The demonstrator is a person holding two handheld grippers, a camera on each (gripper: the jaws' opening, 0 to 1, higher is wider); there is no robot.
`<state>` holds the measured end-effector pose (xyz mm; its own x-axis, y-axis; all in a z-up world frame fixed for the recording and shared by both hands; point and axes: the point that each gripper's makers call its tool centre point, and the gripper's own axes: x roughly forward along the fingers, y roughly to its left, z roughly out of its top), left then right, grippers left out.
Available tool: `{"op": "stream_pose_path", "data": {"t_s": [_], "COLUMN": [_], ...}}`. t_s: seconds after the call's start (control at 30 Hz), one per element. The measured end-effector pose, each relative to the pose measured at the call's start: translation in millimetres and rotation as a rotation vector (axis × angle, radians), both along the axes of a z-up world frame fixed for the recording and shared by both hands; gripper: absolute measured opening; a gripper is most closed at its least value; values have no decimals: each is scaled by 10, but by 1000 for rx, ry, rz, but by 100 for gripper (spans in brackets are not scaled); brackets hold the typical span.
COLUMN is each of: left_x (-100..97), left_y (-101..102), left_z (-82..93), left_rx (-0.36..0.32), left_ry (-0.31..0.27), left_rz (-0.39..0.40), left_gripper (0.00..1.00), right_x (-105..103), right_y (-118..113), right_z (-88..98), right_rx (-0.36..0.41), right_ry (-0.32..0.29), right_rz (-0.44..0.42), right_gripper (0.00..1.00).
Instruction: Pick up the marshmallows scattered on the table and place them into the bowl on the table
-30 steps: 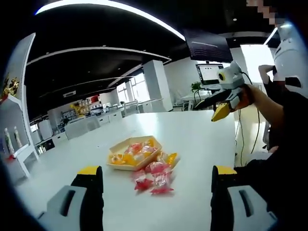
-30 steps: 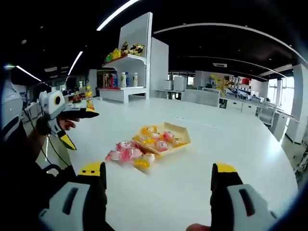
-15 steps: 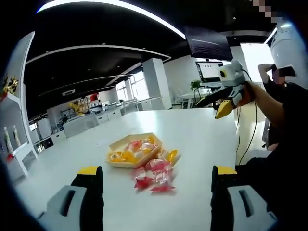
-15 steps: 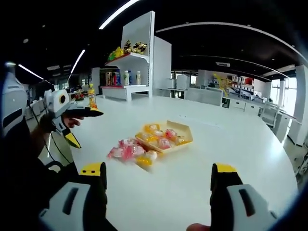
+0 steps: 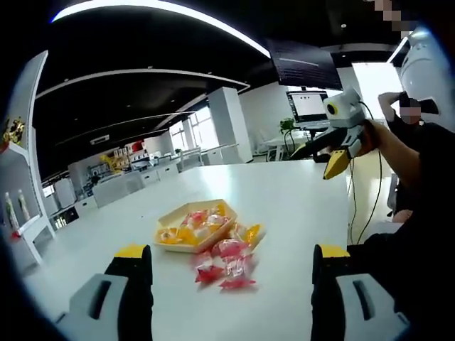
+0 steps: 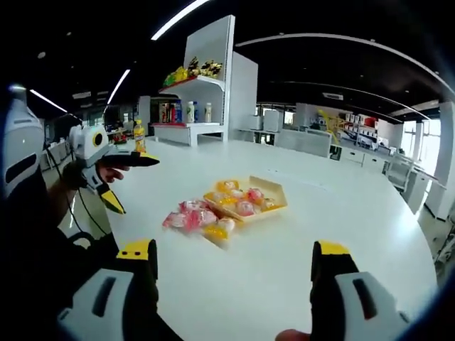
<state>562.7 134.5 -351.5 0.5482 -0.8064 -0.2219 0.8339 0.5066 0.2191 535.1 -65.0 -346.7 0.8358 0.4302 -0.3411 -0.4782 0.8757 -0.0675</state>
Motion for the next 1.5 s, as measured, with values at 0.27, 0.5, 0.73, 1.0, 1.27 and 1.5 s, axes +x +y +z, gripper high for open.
{"op": "stream_pose_path", "data": {"t_s": [0.27,0.5,0.73,1.0,1.27,1.5], "left_x": [1,28,44,80,139,195], "left_y": [7,29,34,28,7,1], "left_z": [15,-38,-70,-120,-194,-248], "left_rx": [2,10,20,26,46,38], "left_ry": [-4,6,9,10,10,28], "left_rz": [-2,9,13,21,24,32], "left_gripper": [93,93,93,91,90,90], "right_x": [-19,-21,-67,-120,-135,-144], "right_y": [-24,-4,21,31,0,-7], "right_z": [-62,-62,-54,-72,-78,-100], "right_rx": [-7,-14,-25,-39,-48,-59], "right_ry": [13,14,10,18,19,22], "right_rz": [-10,-2,7,14,5,6], "right_gripper": [85,85,85,85,84,84]}}
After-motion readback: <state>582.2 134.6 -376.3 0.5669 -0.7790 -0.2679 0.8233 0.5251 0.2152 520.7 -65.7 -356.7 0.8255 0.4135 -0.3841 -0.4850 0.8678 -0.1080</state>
